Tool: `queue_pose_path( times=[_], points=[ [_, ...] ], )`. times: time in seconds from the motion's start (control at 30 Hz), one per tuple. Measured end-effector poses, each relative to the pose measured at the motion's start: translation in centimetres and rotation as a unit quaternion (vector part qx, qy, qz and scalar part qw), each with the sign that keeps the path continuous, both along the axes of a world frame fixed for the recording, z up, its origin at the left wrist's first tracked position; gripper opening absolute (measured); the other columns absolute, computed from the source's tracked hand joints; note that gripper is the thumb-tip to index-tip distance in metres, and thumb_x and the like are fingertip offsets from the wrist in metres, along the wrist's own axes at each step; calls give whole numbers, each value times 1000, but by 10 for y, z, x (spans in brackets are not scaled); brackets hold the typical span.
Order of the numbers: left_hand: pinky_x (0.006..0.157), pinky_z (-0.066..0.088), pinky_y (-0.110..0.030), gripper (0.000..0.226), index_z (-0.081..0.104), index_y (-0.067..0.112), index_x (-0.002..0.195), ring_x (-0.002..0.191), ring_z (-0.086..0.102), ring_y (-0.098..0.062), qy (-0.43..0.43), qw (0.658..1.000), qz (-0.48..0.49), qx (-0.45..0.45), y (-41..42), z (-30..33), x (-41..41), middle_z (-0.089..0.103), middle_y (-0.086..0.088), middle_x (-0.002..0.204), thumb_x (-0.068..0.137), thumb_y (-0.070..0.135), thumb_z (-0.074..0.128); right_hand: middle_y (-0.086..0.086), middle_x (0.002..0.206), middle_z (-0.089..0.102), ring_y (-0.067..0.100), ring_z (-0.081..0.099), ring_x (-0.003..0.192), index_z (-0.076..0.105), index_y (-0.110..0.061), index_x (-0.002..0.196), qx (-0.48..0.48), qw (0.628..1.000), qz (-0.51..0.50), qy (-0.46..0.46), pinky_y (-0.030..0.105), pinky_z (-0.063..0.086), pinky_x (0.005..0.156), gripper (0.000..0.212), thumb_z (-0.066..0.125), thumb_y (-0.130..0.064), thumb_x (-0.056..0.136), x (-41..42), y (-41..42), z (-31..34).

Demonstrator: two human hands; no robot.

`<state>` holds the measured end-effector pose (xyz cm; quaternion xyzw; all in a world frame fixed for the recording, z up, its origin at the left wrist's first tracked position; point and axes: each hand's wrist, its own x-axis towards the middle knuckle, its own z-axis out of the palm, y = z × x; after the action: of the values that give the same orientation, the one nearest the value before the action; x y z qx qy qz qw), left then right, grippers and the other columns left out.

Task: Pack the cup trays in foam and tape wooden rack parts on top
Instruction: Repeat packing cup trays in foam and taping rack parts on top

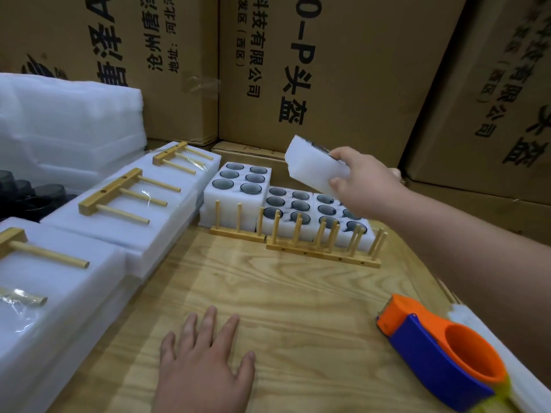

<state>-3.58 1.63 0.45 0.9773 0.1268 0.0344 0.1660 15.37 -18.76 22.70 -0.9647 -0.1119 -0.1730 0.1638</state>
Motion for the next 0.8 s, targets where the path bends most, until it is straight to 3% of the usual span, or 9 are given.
queue_pose_path(
  times=[0.1,0.2,0.4,0.47,0.53,0.6,0.67,0.73,0.8],
  points=[
    [121,-2,-46,81,7,60,153,156,-6,-13,-13,998,-19,-50,3,2,4,-8,18,168,74,81,13,-5,100,60,20,54,86,41,-50,137,-19,999,31,11,41,26,98,40,50,-36,101,-59,-17,-2],
    [122,-1,-46,80,9,58,153,156,-5,-14,-18,997,-24,-72,5,7,7,-5,17,169,76,79,13,-10,107,50,14,42,94,39,-53,138,-51,997,48,15,36,21,94,42,52,-39,101,-117,-28,-9],
    [122,2,-47,77,12,54,155,156,-1,-16,-22,997,-25,-68,5,9,6,-1,15,170,82,78,16,-23,111,37,10,39,121,20,-60,138,-103,990,83,49,32,15,102,47,42,-42,101,-197,-43,-47],
    [123,2,-48,76,13,53,155,156,0,-16,-20,998,-25,-53,5,7,5,1,15,170,84,78,18,-22,107,40,7,46,115,31,-59,134,-128,986,90,50,36,20,99,49,49,-38,94,-218,-40,-59],
    [123,3,-48,75,14,51,155,156,1,-17,-20,999,-25,-45,5,5,4,2,14,170,85,77,18,-15,91,55,11,63,86,61,-54,113,-129,988,77,43,42,39,84,51,70,-38,65,-235,-35,-73],
    [123,2,-48,76,14,51,156,156,0,-17,-19,999,-25,-40,5,3,2,2,14,170,85,76,16,-9,71,60,9,56,56,71,-52,91,-134,988,64,34,33,43,66,60,85,-43,33,-248,-33,-89],
    [123,2,-48,74,13,51,156,156,0,-18,-19,999,-25,-33,5,3,0,2,13,170,86,75,17,-8,64,56,10,51,50,73,-51,82,-163,985,53,32,30,39,67,68,87,-38,17,-258,-32,-106],
    [123,2,-48,72,14,51,156,156,0,-18,-17,999,-26,-18,4,2,-1,2,13,170,88,73,18,-9,59,49,11,50,48,69,-51,76,-168,984,56,32,29,37,69,58,81,-33,22,-270,-26,-120],
    [123,2,-49,72,13,49,157,156,0,-19,-12,1000,-29,-5,4,2,-2,1,12,170,89,73,19,-11,56,44,9,40,50,63,-48,68,-171,983,30,52,24,42,70,29,74,-40,42,-279,-21,-129]
  ],
)
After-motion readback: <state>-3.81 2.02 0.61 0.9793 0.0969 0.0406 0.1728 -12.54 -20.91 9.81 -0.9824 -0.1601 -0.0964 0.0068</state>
